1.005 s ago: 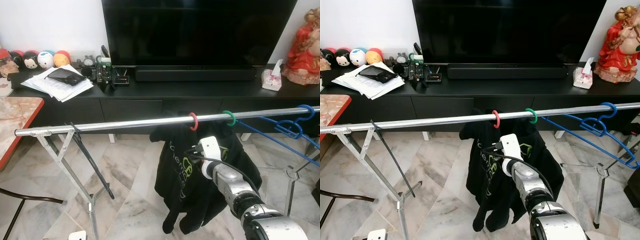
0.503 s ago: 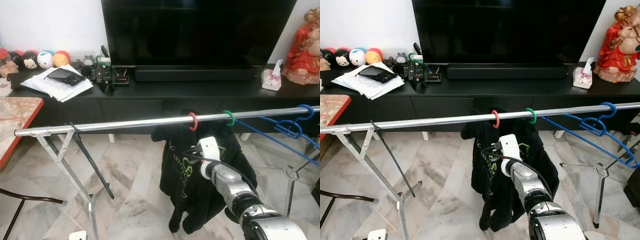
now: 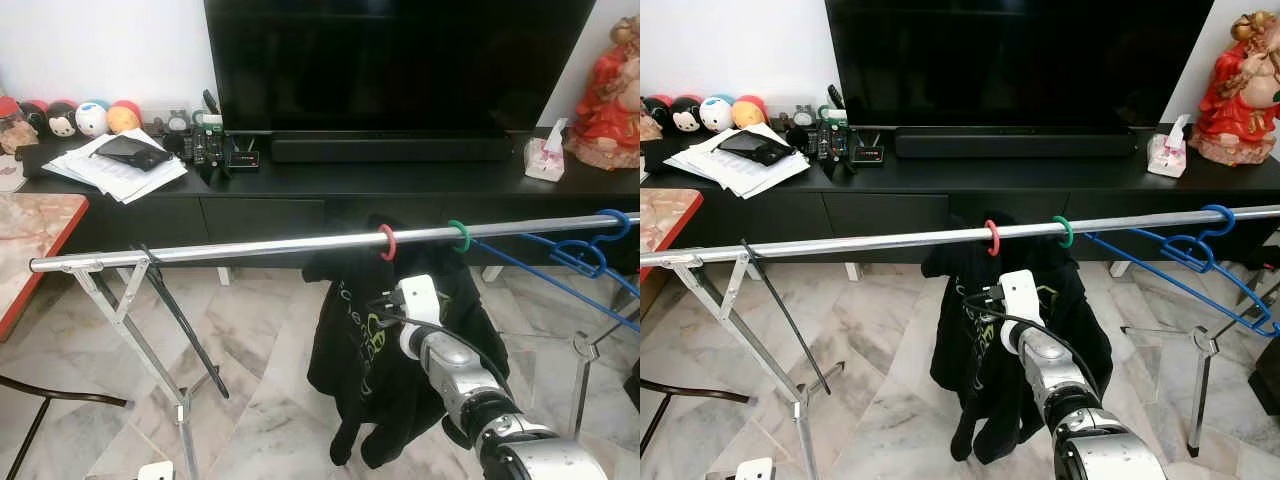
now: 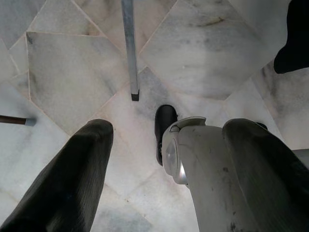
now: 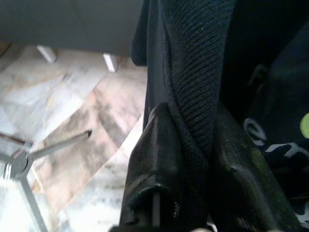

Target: Hang hanger

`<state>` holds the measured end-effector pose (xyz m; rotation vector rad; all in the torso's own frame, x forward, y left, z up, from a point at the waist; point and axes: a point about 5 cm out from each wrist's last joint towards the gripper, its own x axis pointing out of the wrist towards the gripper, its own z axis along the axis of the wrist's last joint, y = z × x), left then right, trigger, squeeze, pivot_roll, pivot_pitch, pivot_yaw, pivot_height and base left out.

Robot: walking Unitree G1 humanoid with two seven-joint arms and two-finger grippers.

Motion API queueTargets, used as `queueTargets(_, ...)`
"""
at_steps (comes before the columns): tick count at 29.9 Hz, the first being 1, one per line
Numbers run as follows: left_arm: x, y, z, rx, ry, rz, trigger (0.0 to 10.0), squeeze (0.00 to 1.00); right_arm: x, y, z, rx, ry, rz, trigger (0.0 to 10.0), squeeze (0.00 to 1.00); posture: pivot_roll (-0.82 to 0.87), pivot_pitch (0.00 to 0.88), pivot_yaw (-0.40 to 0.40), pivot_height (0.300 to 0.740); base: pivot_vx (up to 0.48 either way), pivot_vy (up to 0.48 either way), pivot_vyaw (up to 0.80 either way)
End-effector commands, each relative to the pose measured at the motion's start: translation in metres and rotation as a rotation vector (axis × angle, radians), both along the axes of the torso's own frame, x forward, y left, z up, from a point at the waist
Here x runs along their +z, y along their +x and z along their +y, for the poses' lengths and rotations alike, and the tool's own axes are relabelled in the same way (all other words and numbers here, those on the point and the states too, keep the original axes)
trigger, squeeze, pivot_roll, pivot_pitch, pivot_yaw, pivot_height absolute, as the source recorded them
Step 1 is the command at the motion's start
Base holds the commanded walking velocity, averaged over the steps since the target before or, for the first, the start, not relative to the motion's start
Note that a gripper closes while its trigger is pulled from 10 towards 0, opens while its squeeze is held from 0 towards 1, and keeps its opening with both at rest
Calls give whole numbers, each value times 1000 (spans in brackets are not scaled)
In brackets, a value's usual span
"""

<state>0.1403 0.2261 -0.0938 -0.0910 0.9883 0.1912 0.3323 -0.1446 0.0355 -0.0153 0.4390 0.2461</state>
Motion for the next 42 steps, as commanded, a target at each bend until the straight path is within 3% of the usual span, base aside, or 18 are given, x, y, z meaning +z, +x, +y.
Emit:
queueTargets(1,-1,-3,1,-11,6,21,10000,0,14,7,-6,-70,34,-109,0,0,-24,0,-33,740,0,0,0)
queueTargets(11,-1,-3,0,-14,3,20,10000,0,20,4,-11,-113,68,-221,0,0,-24,0,-33,740,0,0,0)
queueTargets(17,-1,-3,0,-14,4,21,10000,0,12,-10,-15,-106,42,-257,0,0,-35,0,-35,740,0,0,0)
queueTargets(26,-1,-3,1,-21,8,22,10000,0,-15,-42,-19,-73,9,-192,0,0,-45,0,-35,740,0,0,0)
queueTargets(35,-1,-3,2,-16,23,12,10000,0,-24,-59,-21,-38,7,-156,0,0,-48,0,-37,740,0,0,0)
queueTargets(36,-1,-3,2,-15,24,12,10000,0,-26,-60,-21,-33,4,-149,1686,0,-51,0,-36,740,0,0,0)
queueTargets(37,-1,-3,2,-10,24,8,10000,0,-30,-63,-21,-32,-3,-130,10000,0,-50,0,-36,740,0,0,0)
queueTargets(42,-1,-3,2,-18,28,9,10000,0,-37,-67,-21,-46,5,-90,10000,0,-47,0,-36,740,0,0,0)
